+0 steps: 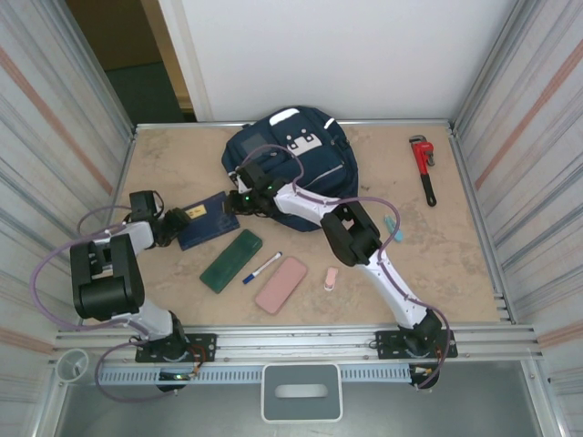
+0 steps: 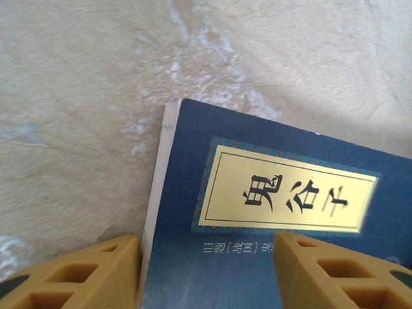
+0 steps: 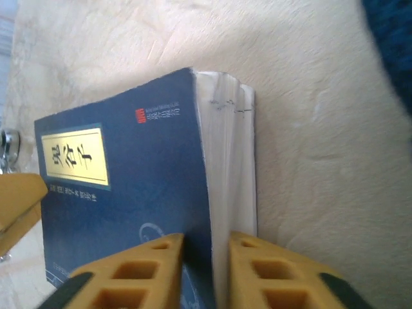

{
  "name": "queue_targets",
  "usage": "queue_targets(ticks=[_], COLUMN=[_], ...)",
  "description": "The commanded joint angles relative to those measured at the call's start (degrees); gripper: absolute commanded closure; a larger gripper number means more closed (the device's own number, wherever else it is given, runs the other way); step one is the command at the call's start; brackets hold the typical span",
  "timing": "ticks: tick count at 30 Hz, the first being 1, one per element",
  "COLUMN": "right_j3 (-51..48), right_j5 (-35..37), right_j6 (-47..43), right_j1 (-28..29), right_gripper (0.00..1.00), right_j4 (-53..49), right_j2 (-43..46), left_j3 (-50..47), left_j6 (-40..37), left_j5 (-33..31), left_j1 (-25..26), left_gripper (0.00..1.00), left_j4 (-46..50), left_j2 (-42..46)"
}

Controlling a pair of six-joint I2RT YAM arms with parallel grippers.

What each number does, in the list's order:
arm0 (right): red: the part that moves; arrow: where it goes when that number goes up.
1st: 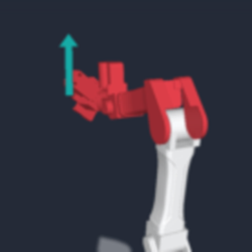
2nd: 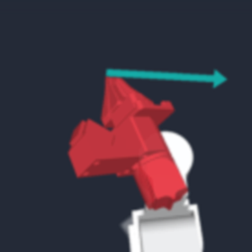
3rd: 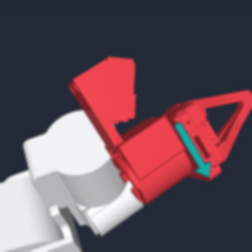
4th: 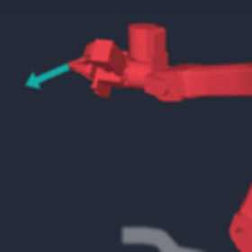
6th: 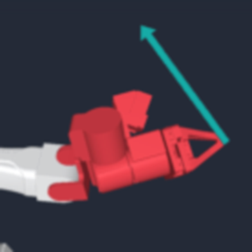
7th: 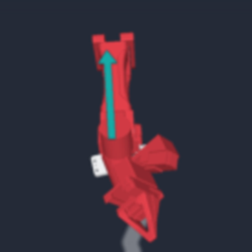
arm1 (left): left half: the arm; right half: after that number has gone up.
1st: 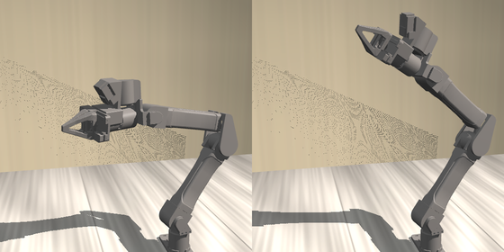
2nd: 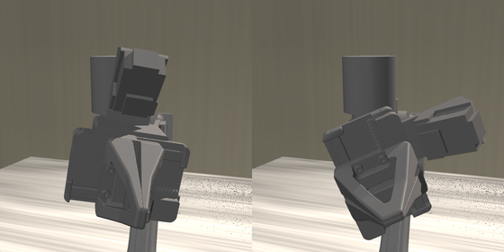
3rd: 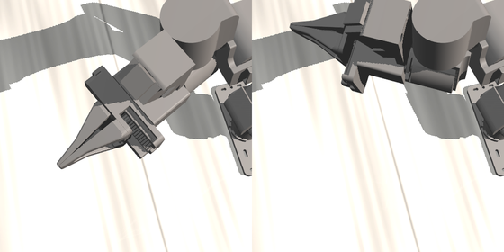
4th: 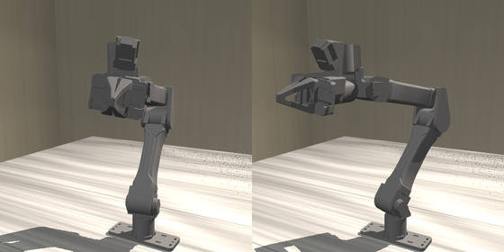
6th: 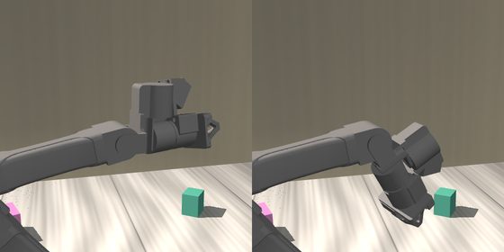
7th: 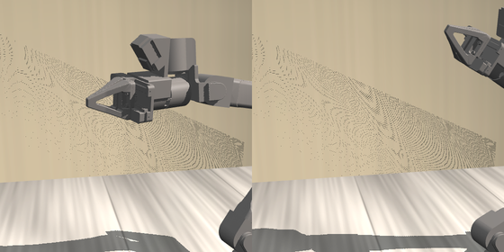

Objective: Pack the student bag

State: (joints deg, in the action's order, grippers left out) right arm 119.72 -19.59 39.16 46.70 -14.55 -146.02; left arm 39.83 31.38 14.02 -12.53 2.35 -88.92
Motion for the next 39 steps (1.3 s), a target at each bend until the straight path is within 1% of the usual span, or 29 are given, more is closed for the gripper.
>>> queue_targets(ticks=[1, 3, 4, 7, 9, 12, 15, 21, 23, 25, 27, 30, 35, 39], right_j3=[-0.9, -1.2, -1.6, -2.8, -4.6, -10.9, -18.5, -31.2, -35.8, -39.3, -42.0, -44.5, -46.9, -48.4], right_j5=[-4.9, -7.0, -7.5, -8.4, -8.8, -8.7, -8.7, -6.6, -5.6, -4.3, -3.1, -1.9, -0.6, -0.1], right_j6=[0.8, 1.0, 1.0, 1.2, 2.5, 5.2, 9.6, 19.2, 22.7, 25.8, 30.0, 33.6, 38.6, 41.5], right_j1=[1.2, 0.6, 0.3, -0.7, -1.6, -3.6, -5.5, -9.3, -10.3, -11.1, -11.6, -12.0, -11.8, -11.2], right_gripper=[0.90, 0.98, 1.00, 1.00, 1.00, 1.00, 1.00, 1.00, 1.00, 1.00, 1.00, 1.00, 1.00, 1.00], right_j4=[3.1, 4.2, 4.7, 5.4, 6.2, 10.9, 16.4, 27.4, 33.3, 38.2, 42.9, 48.6, 55.8, 60.1], right_j2=[1.9, 3.4, 4.1, 7.2, 9.9, 15.8, 21.7, 31.1, 33.9, 36.2, 37.8, 38.9, 39.3, 39.2], left_j3=[-1.2, -1.1, -1.0, -0.7, -0.6, -1.8, -4.3, -7.5, -8.0, -8.0, -7.5, -6.8, -5.3, -4.1], left_j6=[0.5, 0.5, 0.6, 1.1, 2.0, 5.0, 9.2, 17.7, 20.1, 22.2, 23.6, 25.4, 28.3, 31.5], left_j5=[9.4, 8.9, 8.8, 8.1, 6.6, 6.2, 7.0, 13.2, 14.2, 14.7, 13.6, 11.1, 7.3, 8.3], left_j1=[1.7, 1.7, 1.8, 1.7, 1.7, 1.6, 1.6, 2.2, 3.8, 6.4, 9.7, 14.5, 20.0, 21.6], left_gripper=[0.44, 0.44, 0.44, 0.41, 0.36, 0.29, 0.22, 0.14, 0.12, 0.10, 0.08, 0.05, 0.01, 0.01], left_j4=[-2.1, -2.1, -2.3, -2.4, -2.3, -4.0, -6.9, -11.7, -12.7, -13.5, -13.3, -13.7, -14.9, -19.3], left_j2=[-1.2, -0.7, -0.5, 0.3, 1.5, 4.8, 10.3, 20.9, 23.7, 25.4, 26.5, 27.0, 25.2, 20.9])
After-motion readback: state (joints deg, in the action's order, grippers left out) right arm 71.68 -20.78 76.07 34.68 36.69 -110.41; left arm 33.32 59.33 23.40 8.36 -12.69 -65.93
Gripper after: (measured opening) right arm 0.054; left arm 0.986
